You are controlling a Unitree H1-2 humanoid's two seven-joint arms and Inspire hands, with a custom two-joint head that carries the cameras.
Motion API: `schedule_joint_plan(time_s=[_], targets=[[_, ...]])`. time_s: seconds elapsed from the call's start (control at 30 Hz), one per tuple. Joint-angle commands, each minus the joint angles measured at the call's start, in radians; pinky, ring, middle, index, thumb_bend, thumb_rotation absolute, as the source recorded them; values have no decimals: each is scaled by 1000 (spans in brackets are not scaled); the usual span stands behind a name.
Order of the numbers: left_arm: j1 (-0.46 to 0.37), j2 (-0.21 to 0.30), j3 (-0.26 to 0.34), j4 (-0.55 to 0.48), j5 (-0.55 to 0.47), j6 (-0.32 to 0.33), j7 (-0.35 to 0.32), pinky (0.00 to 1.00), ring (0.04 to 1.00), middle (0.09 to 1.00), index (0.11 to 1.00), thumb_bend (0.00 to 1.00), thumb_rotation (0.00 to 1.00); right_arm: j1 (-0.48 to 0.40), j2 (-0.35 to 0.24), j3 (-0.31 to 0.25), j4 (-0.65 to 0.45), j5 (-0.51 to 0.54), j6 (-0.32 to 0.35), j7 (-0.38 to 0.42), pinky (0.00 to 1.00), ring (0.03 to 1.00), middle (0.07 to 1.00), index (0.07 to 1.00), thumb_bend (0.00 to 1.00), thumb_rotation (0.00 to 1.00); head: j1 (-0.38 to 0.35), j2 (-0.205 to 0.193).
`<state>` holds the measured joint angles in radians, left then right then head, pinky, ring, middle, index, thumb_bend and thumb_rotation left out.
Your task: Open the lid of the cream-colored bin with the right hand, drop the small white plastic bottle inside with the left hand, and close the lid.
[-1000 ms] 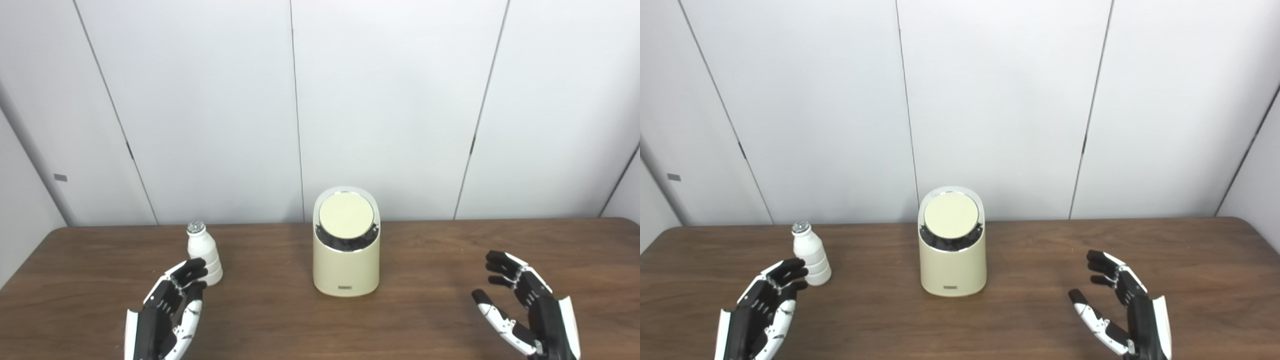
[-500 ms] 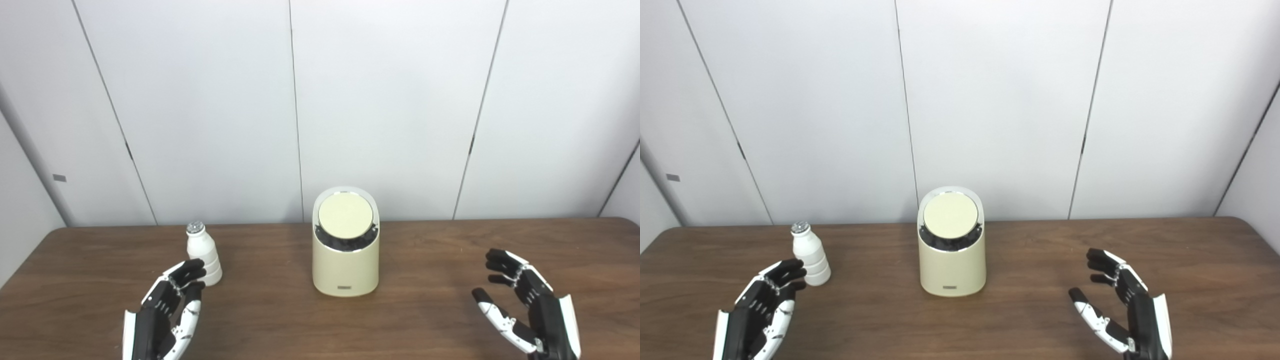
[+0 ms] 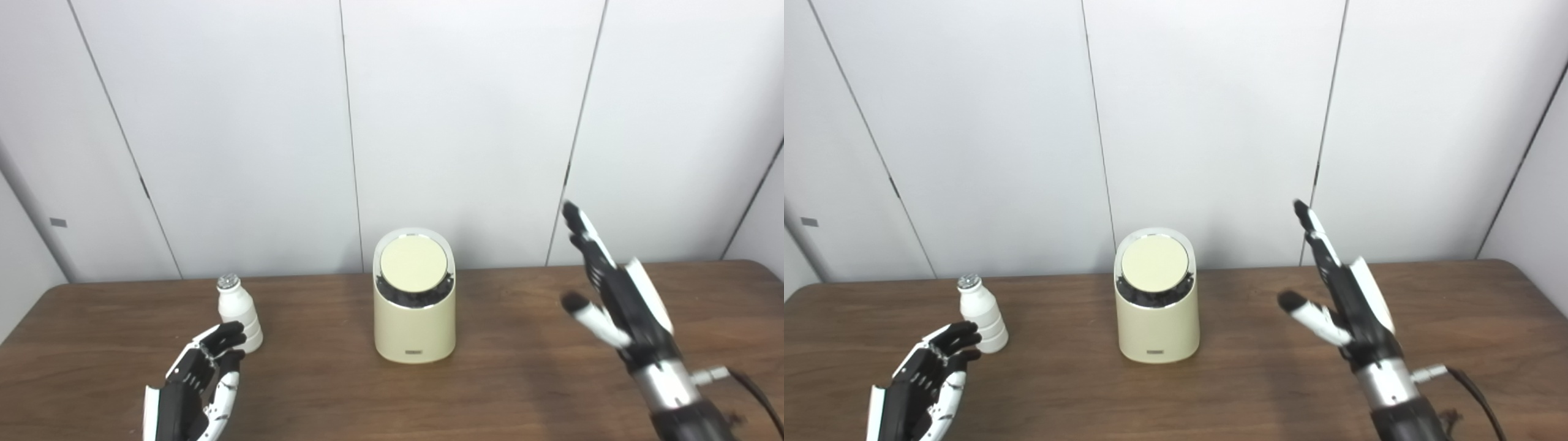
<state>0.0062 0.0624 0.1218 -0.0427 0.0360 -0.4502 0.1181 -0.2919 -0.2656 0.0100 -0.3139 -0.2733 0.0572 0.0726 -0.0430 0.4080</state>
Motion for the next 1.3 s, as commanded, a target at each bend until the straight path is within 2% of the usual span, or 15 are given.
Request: schedule_joint_plan(time_s=[0.0, 0.1, 0.23, 0.33, 0.4, 0.47, 0.53, 0.6, 0.63, 0.67, 0.73, 1.1, 1.27], targets=[[12, -9, -4, 8, -2, -20, 12, 658, 723, 747, 717, 265, 395, -58, -14, 15, -45, -79, 30, 4, 979, 1000, 1000, 1000, 831, 1000, -1, 1], [15, -5, -7, 7, 13, -20, 19, 663, 724, 746, 716, 265, 394, -106, -4, 37, -53, -138, 73, 15, 993, 1000, 1000, 1000, 851, 1000, -1, 1], [15, 0, -13, 6, 20, -20, 27, 651, 720, 744, 715, 266, 396, -172, 32, 60, -32, -184, 115, 11, 941, 1000, 1000, 1000, 892, 908, -1, 3], [18, 2, -18, 2, 22, -20, 30, 653, 718, 743, 717, 265, 399, -215, 51, 74, -2, -207, 129, 8, 965, 1000, 1000, 1000, 916, 806, 3, 5], [21, 4, -21, 2, 33, -20, 36, 655, 716, 742, 718, 266, 408, -245, 59, 88, 26, -237, 132, 2, 885, 1000, 1000, 1000, 979, 772, 4, 6], [23, 8, -24, 2, 37, -20, 40, 652, 711, 738, 716, 262, 415, -263, 66, 98, 46, -253, 133, 0, 755, 1000, 1000, 1000, 997, 715, 4, 7], [23, 9, -27, 0, 34, -20, 40, 650, 712, 738, 715, 259, 411, -285, 67, 116, 72, -281, 141, 9, 677, 995, 1000, 1000, 1000, 676, 6, 13], [25, 9, -30, -3, 35, -20, 41, 651, 712, 738, 713, 259, 409, -301, 58, 136, 90, -326, 143, 9, 665, 999, 1000, 1000, 1000, 665, 8, 16], [26, 8, -31, -5, 35, -20, 40, 648, 710, 736, 712, 260, 409, -309, 52, 147, 102, -355, 137, 3, 706, 1000, 1000, 1000, 1000, 678, 9, 17], [28, 8, -32, -7, 36, -19, 39, 647, 710, 736, 711, 259, 411, -318, 48, 158, 117, -379, 133, -2, 871, 1000, 1000, 1000, 1000, 690, 9, 17], [29, 6, -35, -11, 40, -19, 40, 650, 711, 735, 708, 258, 414, -332, 49, 170, 142, -410, 133, -6, 973, 1000, 1000, 1000, 1000, 694, 12, 18], [36, 0, -47, -26, 42, -19, 39, 634, 701, 731, 702, 257, 398, -386, 96, 192, 250, -513, 156, -58, 1000, 1000, 1000, 1000, 1000, 642, 21, 25], [40, -3, -53, -33, 39, -19, 36, 632, 703, 732, 700, 259, 386, -402, 95, 203, 294, -530, 139, -85, 1000, 1000, 1000, 1000, 1000, 618, 27, 28]])
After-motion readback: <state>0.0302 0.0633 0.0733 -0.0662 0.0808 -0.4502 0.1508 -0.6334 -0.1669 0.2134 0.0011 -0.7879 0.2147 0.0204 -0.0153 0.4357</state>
